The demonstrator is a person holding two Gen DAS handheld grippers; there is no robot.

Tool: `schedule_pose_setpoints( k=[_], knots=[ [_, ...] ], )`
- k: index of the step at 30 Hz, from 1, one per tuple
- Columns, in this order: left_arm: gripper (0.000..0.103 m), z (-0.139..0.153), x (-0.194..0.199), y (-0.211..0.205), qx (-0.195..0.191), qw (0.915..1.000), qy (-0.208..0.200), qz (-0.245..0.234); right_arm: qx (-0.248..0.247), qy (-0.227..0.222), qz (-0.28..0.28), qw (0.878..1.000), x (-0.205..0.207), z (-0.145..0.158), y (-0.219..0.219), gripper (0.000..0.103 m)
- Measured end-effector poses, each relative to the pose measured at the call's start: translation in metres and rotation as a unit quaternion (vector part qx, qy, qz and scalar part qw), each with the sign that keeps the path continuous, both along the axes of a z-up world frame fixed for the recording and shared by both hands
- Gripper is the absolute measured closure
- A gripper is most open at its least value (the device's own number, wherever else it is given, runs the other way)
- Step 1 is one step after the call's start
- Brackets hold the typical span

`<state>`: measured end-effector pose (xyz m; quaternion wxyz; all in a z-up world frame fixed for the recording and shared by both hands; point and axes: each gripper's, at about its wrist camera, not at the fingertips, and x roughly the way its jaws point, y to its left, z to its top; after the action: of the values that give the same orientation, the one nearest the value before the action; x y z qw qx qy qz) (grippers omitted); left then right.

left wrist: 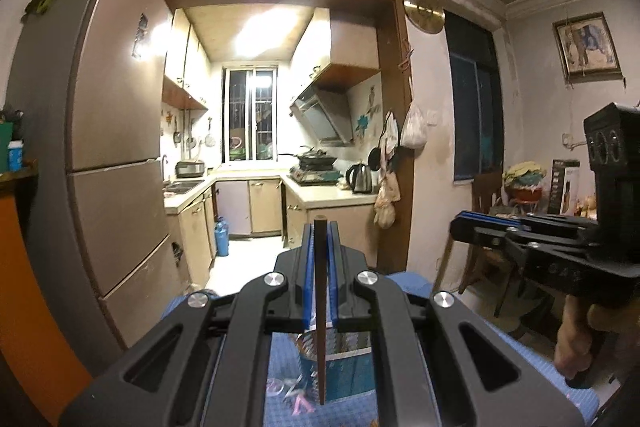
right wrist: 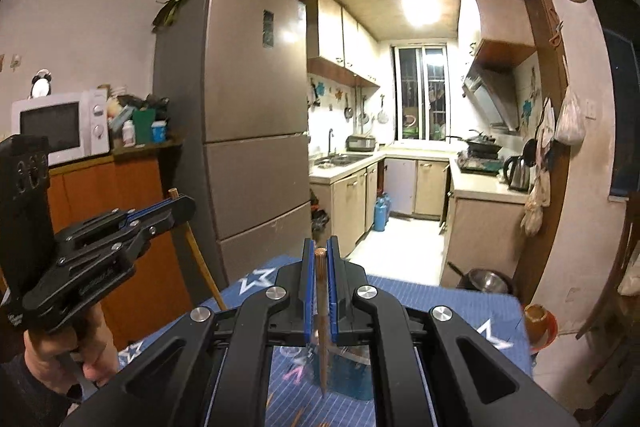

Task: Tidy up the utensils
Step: 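Drop the left tool's chopstick into the holder and open it while the right tool releases its own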

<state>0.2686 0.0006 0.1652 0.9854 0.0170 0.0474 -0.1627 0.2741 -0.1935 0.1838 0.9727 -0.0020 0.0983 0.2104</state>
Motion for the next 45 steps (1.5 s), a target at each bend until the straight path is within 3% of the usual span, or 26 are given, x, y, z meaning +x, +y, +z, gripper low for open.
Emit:
schedule_pose_setpoints(
  k=[7, 13, 25, 37, 45],
  knots=[
    [0.098, 0.023, 0.025, -0.025, 0.003, 0.9999, -0.013, 0.000, 0.014, -0.009, -0.023, 1.000, 0.041, 0.037, -0.014, 0.096],
    [0.098, 0.020, 0.055, -0.040, 0.003, 1.0000, -0.007, 0.006, 0.021, -0.009, -0.033, 0.999, 0.073, 0.044, -0.014, 0.096],
    [0.098, -0.022, 0.110, -0.041, 0.008, 0.9988, 0.042, 0.024, 0.013, 0.032, -0.050, 0.998, 0.123, -0.009, -0.012, 0.096],
    [0.098, -0.049, 0.128, -0.043, 0.016, 0.9971, 0.068, 0.030, 0.015, 0.063, -0.057, 0.996, 0.144, -0.051, -0.014, 0.096],
    [0.098, -0.054, 0.132, -0.047, 0.018, 0.9965, 0.075, 0.032, 0.015, 0.069, -0.052, 0.996, 0.148, -0.060, -0.016, 0.096]
  ],
)
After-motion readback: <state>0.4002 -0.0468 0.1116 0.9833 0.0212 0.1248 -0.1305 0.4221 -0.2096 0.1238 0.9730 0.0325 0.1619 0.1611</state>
